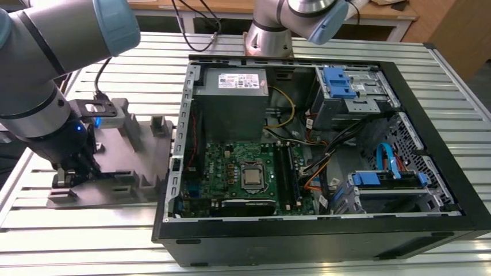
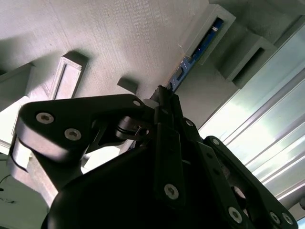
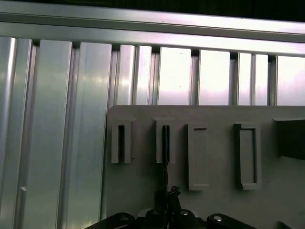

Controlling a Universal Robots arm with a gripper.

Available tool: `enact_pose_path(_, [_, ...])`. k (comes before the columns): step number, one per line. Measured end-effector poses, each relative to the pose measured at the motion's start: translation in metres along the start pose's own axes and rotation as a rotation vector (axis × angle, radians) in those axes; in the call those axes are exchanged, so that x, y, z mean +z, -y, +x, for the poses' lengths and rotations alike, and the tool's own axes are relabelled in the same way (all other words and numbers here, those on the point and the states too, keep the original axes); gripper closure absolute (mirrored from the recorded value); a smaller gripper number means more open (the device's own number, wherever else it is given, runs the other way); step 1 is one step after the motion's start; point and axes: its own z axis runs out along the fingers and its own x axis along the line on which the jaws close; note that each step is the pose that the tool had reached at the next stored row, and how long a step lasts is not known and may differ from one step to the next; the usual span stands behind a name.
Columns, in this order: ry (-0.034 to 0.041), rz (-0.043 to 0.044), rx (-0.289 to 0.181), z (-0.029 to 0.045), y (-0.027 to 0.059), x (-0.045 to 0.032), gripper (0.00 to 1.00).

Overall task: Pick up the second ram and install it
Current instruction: 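Pick up the second ram and move it above second insertion slot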

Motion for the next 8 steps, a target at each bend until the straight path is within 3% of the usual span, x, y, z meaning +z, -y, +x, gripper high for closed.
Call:
enact_pose_path(2, [0.0001,0.0001,0.000,-0.0005,-0.0003,-0.0113,0.86])
enact_pose_path(8, [0.0001,0.0002,0.000,-0.0009,-0.0006,-0.0196,0.86])
